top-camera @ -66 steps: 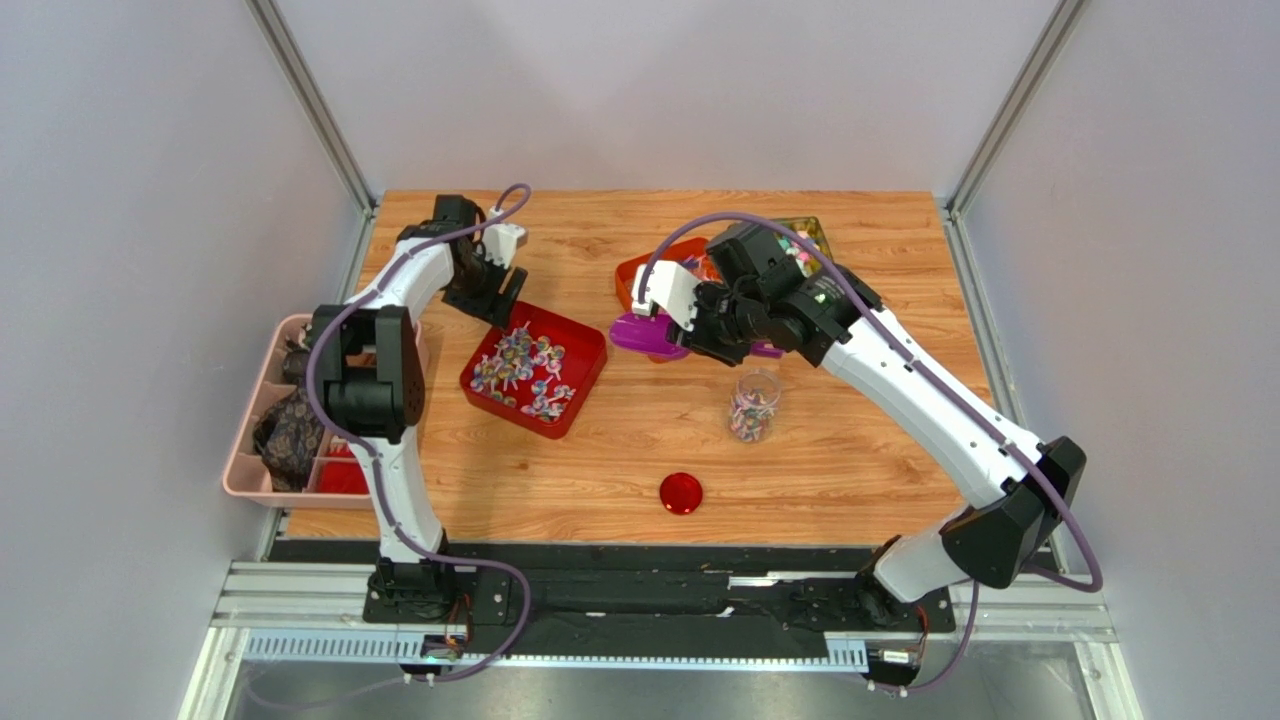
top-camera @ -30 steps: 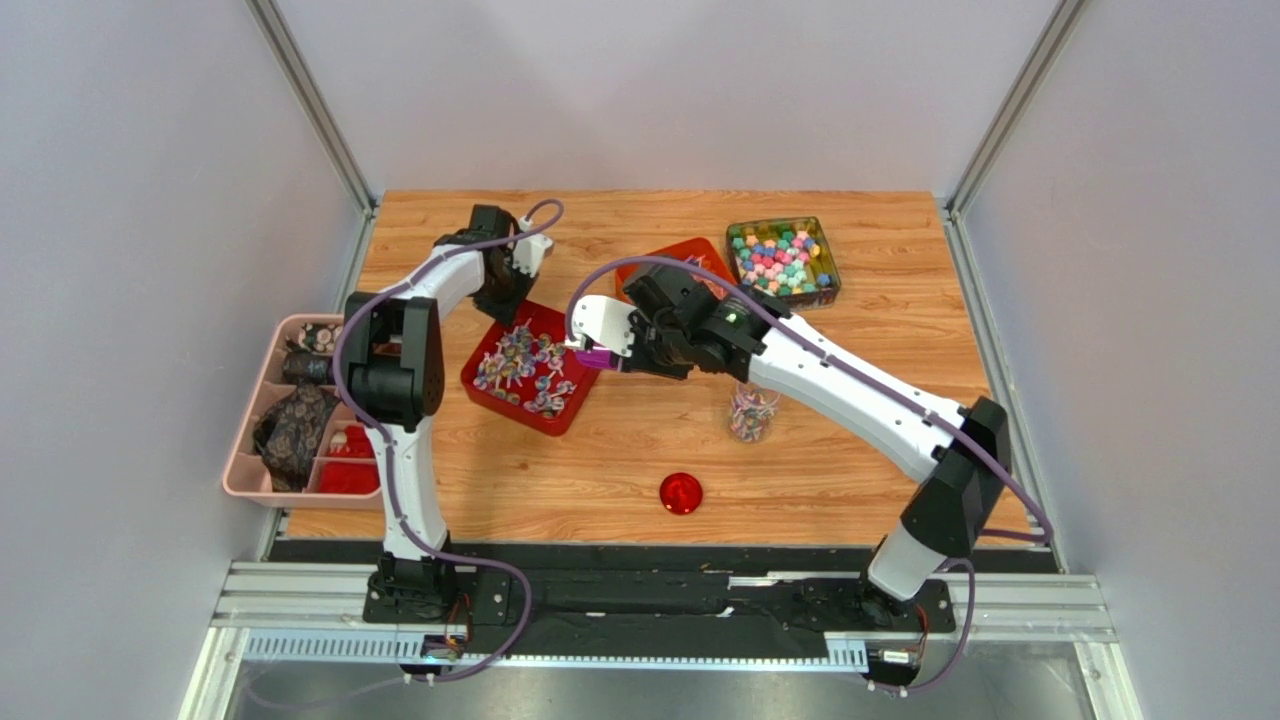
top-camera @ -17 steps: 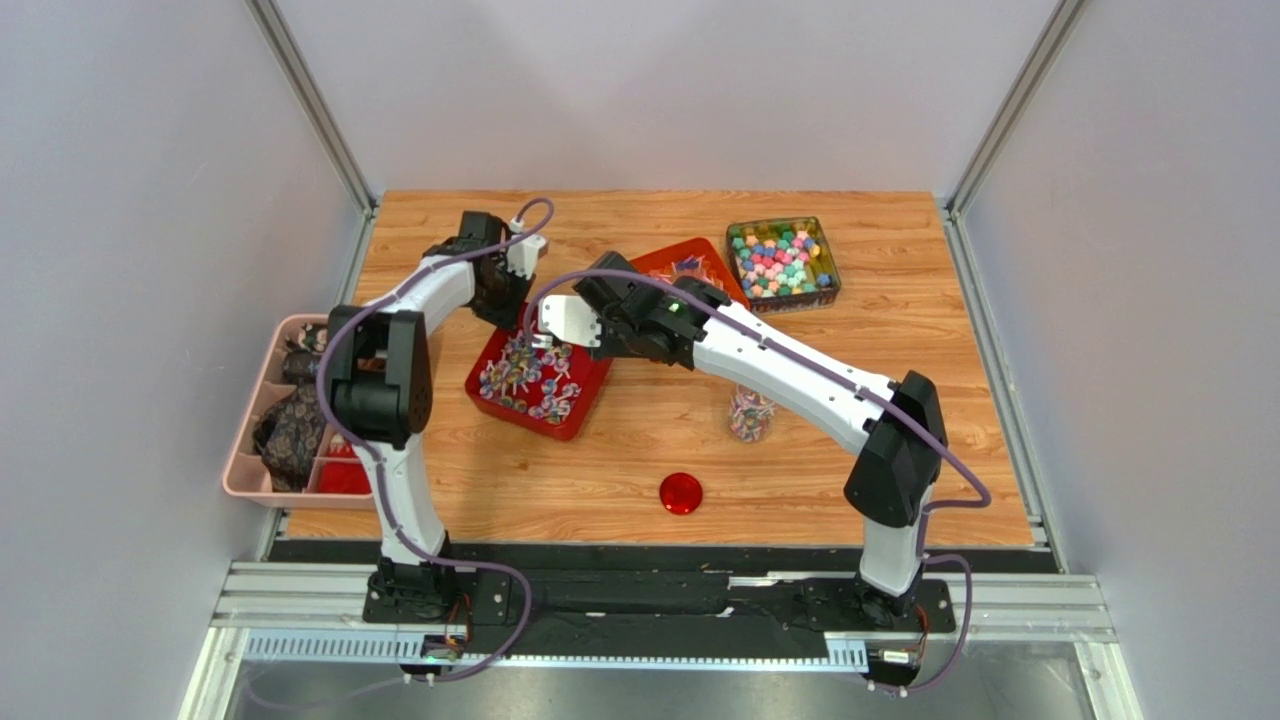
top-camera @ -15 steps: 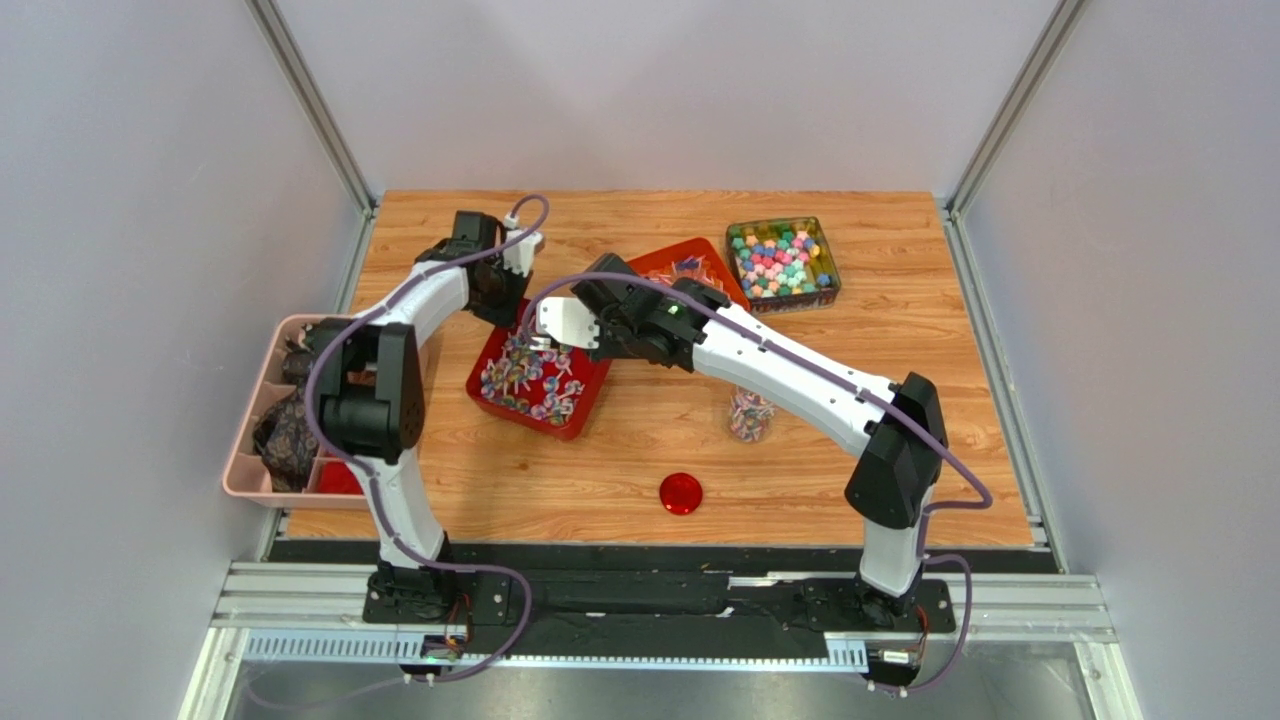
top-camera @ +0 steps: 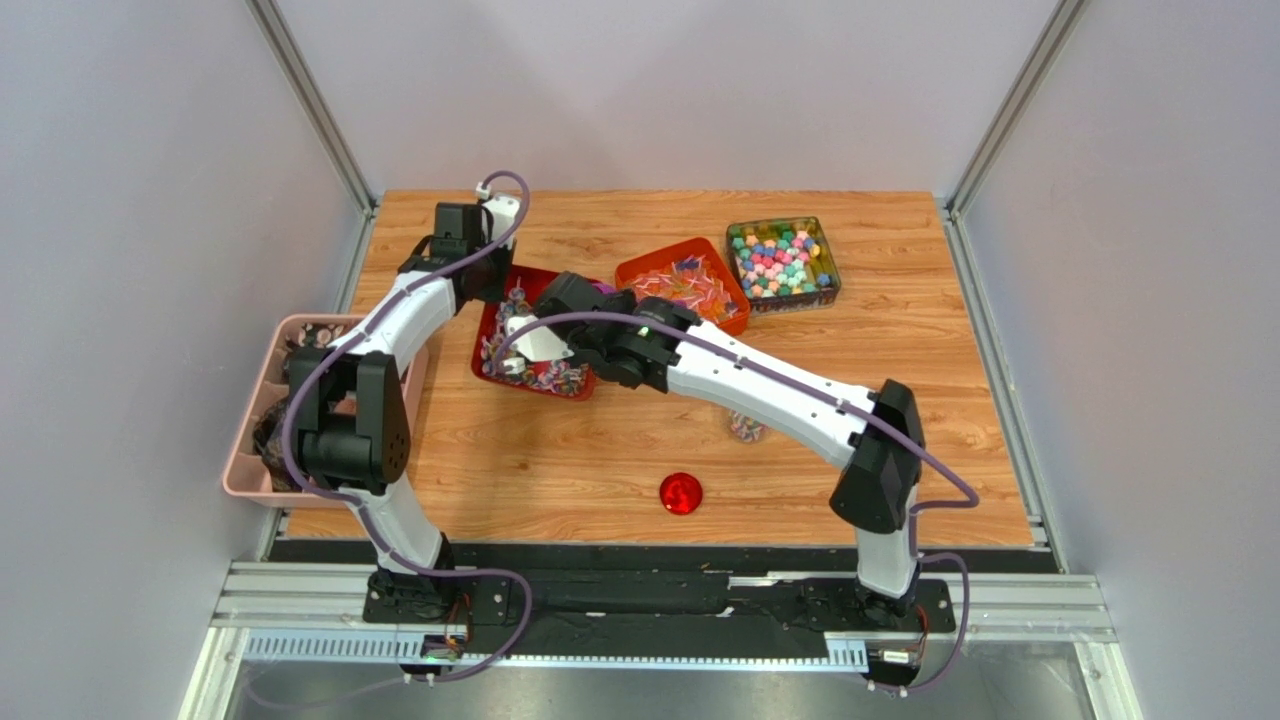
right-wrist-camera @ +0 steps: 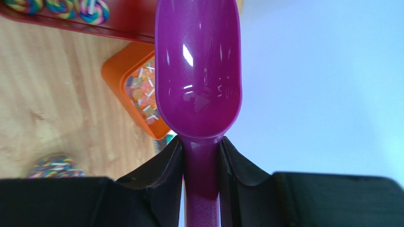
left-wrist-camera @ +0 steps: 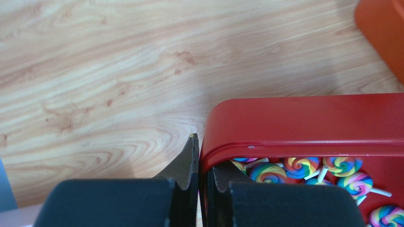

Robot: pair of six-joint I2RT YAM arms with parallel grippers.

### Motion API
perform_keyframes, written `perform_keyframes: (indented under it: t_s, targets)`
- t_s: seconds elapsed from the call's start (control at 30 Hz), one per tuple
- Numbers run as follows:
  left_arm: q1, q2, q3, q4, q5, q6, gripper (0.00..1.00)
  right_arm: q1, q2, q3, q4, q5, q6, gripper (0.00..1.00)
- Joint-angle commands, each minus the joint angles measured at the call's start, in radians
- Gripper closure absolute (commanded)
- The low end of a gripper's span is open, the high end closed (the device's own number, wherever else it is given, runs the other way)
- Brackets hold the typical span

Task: Pack the candies
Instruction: Pick up the storage box at the center of the board, then scoop the fake candies from the storage box.

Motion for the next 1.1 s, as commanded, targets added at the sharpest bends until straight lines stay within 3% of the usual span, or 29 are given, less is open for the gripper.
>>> perform_keyframes:
  t_s: [0.0, 0.33, 0.5, 0.7, 0.87, 1.07]
  targets:
    - [-0.018, -0.013, -0.020, 0.021, -0.043, -0.074, 1.00, 0.013, 0.109, 0.044, 0.065, 0.191, -0.140, 1.00]
    - [-0.026, -0.042, -0.034, 0.010, -0.039, -0.112, 1.00, 0.025, 0.321, 0.134, 0.137, 0.366, -0.328, 1.00]
    - [-0.027, -0.050, -0.042, 0.007, -0.031, -0.113, 1.00, 0.053, 0.344, 0.069, 0.191, 0.358, -0.402, 1.00]
    - [-0.027, -0.057, -0.052, 0.015, -0.026, -0.109, 1.00, 0.088, 0.327, 0.033, 0.134, 0.247, -0.373, 1.00]
    - [-0.027, -0.062, -0.058, 0.016, -0.022, -0.109, 1.00, 0.091, 0.321, 0.055, 0.005, 0.107, -0.243, 1.00]
    - [-0.027, -0.062, -0.057, 0.012, -0.009, -0.112, 1.00, 0.075, 0.320, 0.039, -0.018, -0.011, -0.139, 1.00]
